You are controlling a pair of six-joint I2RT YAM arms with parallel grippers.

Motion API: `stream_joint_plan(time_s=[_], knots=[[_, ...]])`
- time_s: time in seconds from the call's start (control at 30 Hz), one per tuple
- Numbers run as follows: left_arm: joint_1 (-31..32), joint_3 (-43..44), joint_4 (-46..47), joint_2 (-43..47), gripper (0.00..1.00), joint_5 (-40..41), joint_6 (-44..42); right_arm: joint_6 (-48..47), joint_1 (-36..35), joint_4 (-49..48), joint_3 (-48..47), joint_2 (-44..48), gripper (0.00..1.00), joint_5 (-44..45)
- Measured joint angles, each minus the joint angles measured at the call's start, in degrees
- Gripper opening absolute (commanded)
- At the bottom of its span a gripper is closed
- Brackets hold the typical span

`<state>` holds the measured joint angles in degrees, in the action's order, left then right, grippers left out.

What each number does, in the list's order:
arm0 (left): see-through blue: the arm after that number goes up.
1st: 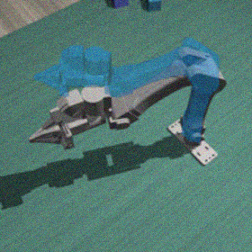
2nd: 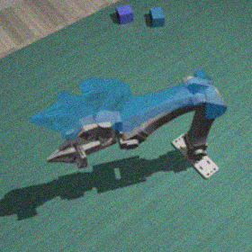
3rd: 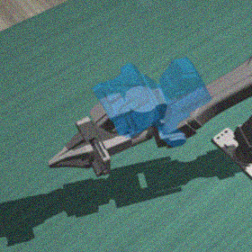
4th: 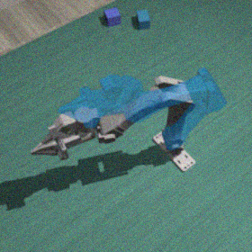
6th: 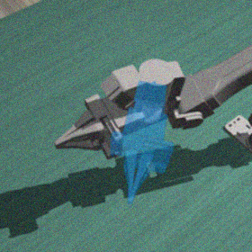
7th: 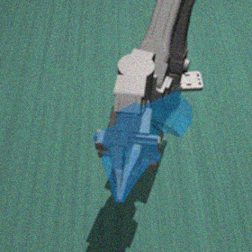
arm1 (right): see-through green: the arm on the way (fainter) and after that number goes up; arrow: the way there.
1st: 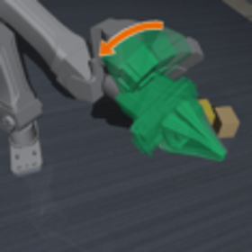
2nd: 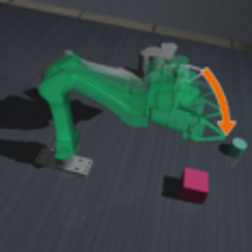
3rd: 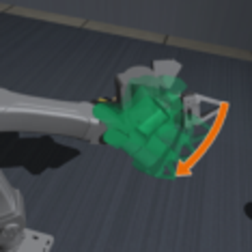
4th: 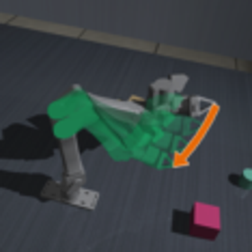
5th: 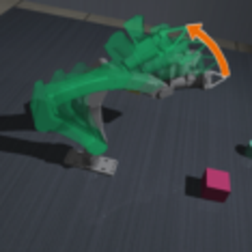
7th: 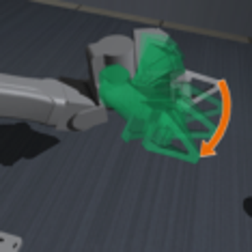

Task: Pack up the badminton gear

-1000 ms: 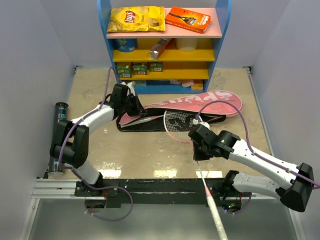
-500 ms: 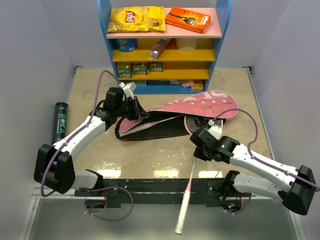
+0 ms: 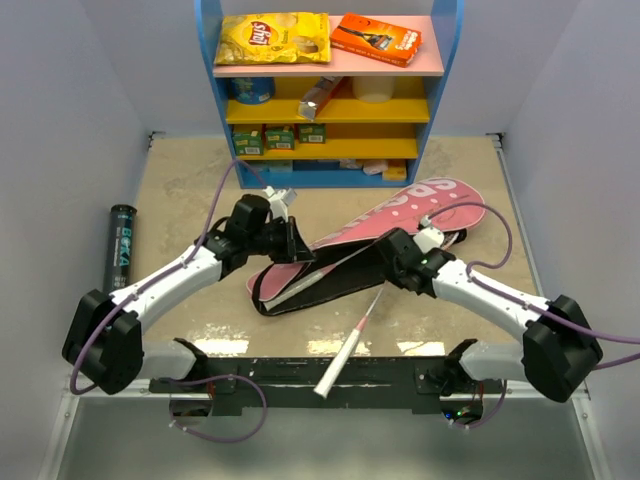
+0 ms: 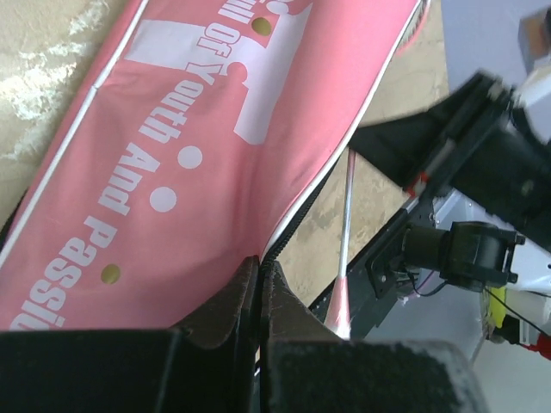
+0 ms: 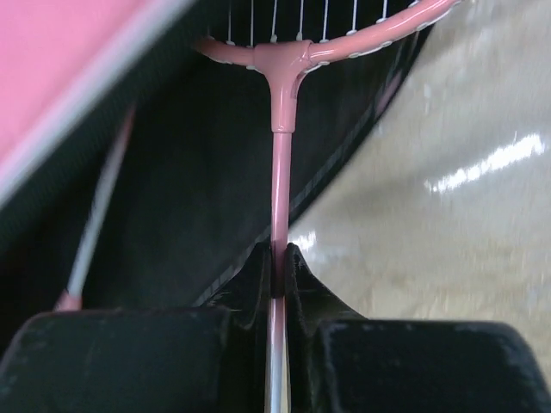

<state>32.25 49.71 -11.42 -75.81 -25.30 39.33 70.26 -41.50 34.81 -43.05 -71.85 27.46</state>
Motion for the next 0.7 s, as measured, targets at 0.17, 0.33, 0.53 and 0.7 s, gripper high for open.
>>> stream_joint_plan(time_s=[0.17,0.33,0.53,0.7], knots=[[0.28,-3.91,1.36,3.98,0.00,-0.02,1.68,-10.08,9.33,-8.37,-0.07,-1.16,0.00,-3.43],[2.67,-7.43,4.22,5.75,0.00,0.90,4.15,-17.16,15.61,-12.35,-0.35,-5.57,0.00,-9.68],[10.43,-11.02,10.25,6.43,0.00,5.86,9.81,-19.34,20.11,-14.69,-0.35,-11.52,0.00,-15.04],[17.64,-11.41,15.21,3.76,0.00,10.25,14.51,-20.26,24.72,-16.37,-0.37,-13.16,0.00,-20.20]])
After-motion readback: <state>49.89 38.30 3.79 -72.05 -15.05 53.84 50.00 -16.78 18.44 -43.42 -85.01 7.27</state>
